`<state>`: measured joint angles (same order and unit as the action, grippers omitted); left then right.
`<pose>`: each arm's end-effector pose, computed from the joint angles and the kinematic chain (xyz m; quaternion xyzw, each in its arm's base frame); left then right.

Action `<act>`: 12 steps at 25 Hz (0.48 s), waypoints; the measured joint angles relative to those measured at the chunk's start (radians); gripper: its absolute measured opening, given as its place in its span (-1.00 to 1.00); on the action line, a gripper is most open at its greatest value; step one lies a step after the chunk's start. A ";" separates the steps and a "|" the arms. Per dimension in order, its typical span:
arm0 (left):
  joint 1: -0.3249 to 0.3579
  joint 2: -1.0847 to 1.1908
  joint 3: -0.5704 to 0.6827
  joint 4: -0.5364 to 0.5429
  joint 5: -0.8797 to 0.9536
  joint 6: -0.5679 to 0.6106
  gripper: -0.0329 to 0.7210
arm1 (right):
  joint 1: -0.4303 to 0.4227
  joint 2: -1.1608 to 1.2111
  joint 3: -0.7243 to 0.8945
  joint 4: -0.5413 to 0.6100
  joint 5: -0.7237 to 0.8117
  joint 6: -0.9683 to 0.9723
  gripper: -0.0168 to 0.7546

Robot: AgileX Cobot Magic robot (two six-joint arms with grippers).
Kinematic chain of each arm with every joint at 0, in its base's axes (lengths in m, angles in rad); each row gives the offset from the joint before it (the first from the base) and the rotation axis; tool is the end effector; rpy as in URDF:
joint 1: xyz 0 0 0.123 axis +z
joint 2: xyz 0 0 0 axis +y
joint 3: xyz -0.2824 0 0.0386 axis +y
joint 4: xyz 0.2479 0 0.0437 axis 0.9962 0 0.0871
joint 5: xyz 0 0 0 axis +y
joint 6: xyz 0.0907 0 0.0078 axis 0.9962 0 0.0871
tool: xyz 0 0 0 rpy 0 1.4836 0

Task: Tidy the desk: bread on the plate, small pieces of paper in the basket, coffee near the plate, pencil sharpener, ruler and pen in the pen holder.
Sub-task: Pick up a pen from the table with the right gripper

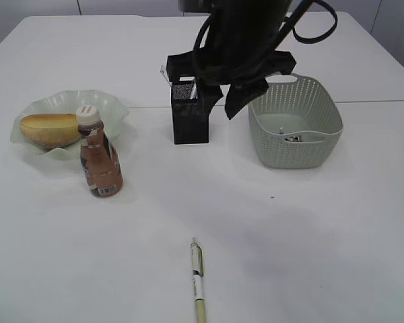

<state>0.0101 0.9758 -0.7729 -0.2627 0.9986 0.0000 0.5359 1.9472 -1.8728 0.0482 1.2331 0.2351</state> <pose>0.1658 -0.0182 0.2922 -0.0490 0.9654 -0.1222 0.2249 0.3601 0.2187 0.3111 -0.1436 0.9739 0.0876 0.1526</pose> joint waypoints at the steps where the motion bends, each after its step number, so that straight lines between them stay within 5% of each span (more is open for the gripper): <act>1: 0.000 0.000 0.000 0.000 0.000 0.000 0.42 | 0.000 0.000 0.004 0.020 0.001 0.017 -0.14; 6: 0.000 0.000 0.000 0.000 -0.009 0.000 0.42 | 0.006 0.000 0.116 0.115 0.001 0.099 -0.14; 12: 0.000 0.000 0.000 0.000 -0.019 0.000 0.42 | 0.079 0.000 0.325 0.081 -0.001 0.212 -0.14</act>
<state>0.0101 0.9758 -0.7729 -0.2627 0.9799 0.0000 0.6152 1.9472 -1.5473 0.1296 1.2320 0.4470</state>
